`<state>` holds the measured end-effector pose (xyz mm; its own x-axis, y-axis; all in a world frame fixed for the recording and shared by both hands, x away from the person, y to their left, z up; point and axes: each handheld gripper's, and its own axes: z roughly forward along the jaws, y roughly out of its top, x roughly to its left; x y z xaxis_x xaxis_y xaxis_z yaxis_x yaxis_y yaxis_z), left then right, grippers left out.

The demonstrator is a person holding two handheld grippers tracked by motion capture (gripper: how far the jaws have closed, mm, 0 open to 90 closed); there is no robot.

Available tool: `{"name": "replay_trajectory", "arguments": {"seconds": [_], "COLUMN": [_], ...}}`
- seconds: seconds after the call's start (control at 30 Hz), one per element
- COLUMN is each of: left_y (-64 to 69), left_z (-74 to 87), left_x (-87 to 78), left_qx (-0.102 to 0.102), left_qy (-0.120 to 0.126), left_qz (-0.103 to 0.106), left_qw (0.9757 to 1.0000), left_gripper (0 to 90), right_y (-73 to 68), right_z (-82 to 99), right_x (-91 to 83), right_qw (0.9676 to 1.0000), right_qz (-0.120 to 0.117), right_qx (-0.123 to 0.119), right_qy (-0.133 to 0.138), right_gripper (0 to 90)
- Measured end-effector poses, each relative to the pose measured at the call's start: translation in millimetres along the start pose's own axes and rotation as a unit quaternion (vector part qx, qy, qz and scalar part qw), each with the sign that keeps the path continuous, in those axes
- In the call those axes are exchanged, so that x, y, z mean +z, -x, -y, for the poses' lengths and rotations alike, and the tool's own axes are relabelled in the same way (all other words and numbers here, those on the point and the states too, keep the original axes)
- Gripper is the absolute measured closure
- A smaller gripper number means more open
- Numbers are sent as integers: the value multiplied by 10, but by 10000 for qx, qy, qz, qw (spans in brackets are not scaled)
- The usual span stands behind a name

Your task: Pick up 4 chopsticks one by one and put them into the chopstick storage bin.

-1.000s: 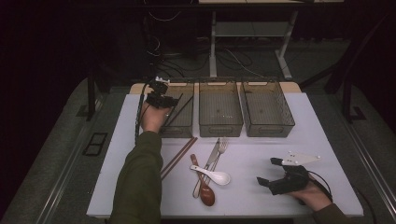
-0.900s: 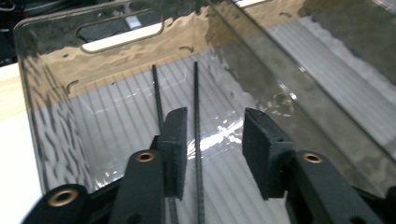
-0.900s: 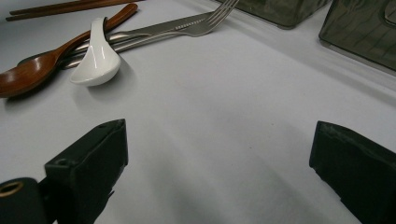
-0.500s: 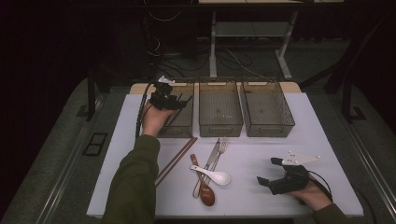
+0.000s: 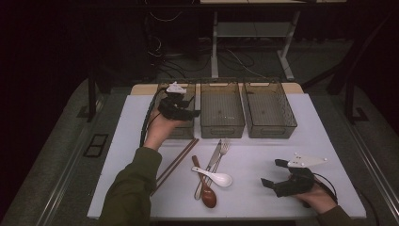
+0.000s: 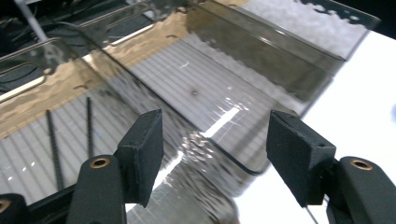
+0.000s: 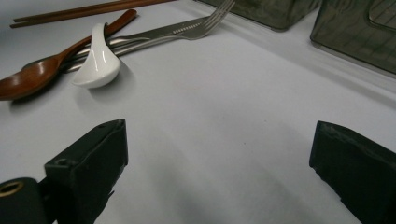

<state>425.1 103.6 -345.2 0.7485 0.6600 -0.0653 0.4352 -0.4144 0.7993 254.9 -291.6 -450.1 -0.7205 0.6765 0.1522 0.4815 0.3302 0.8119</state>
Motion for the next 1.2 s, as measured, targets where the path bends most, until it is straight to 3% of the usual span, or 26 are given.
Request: {"name": "replay_trajectory", "arguments": {"seconds": [0.3, 0.63, 1.2], "left_y": [233, 441, 677], "left_z": [146, 339, 773], "left_x": [-162, -262, -449], "left_qx": [318, 388, 342], "left_qy": [67, 176, 225], "left_qz": [189, 340, 278], "left_qw": [9993, 9985, 9988], "left_gripper": [314, 260, 198], "right_y": [13, 14, 5], "right_z": [13, 4, 6], "right_x": [17, 26, 35], "right_qw": [10000, 10000, 10000], "right_qz": [-59, -17, -9], "right_qx": [67, 50, 12], "right_qy": [41, 24, -2], "right_gripper": [42, 42, 42]}}
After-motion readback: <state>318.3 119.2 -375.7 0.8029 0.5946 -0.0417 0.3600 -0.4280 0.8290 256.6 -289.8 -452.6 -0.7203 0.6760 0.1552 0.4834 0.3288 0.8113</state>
